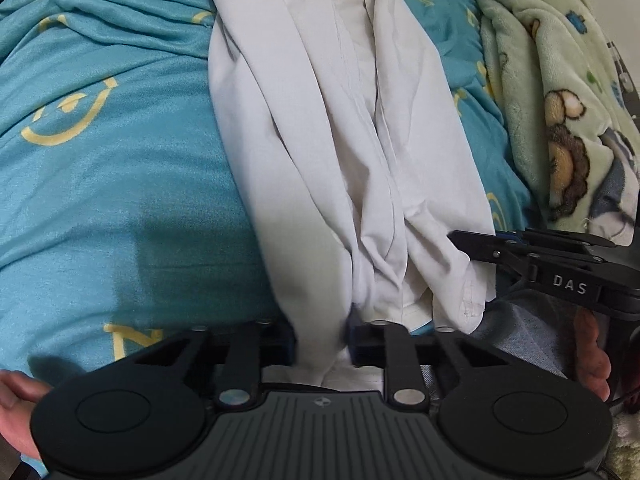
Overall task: Fold clothes
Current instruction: 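Grasp the hem with the left tool while the right tool grasps the hem, then lift the hem with both tools and fold it up toward the collar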
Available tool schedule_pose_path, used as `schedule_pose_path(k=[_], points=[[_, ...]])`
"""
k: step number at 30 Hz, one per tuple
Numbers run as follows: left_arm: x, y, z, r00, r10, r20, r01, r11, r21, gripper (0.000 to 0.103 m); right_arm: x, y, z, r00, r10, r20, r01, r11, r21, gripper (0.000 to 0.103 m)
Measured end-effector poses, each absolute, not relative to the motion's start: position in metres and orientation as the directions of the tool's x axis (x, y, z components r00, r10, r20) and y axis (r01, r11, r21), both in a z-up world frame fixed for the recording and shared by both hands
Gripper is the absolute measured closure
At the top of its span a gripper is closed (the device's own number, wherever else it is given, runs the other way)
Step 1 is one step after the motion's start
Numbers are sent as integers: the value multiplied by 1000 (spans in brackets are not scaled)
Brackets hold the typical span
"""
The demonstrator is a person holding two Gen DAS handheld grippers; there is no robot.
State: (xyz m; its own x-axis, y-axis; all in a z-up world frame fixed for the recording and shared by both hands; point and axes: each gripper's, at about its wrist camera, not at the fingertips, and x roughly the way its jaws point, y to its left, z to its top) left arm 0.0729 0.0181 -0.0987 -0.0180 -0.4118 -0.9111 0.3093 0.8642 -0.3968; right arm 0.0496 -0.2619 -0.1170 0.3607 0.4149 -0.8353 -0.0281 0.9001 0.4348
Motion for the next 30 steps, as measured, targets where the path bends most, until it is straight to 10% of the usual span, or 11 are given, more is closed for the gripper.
schedule_pose_path(k=[30], points=[[-41,80,50,334,-726,-601,310,687,-657,94,-41,-307,-18,623,521,-584,-30,761,648,95]])
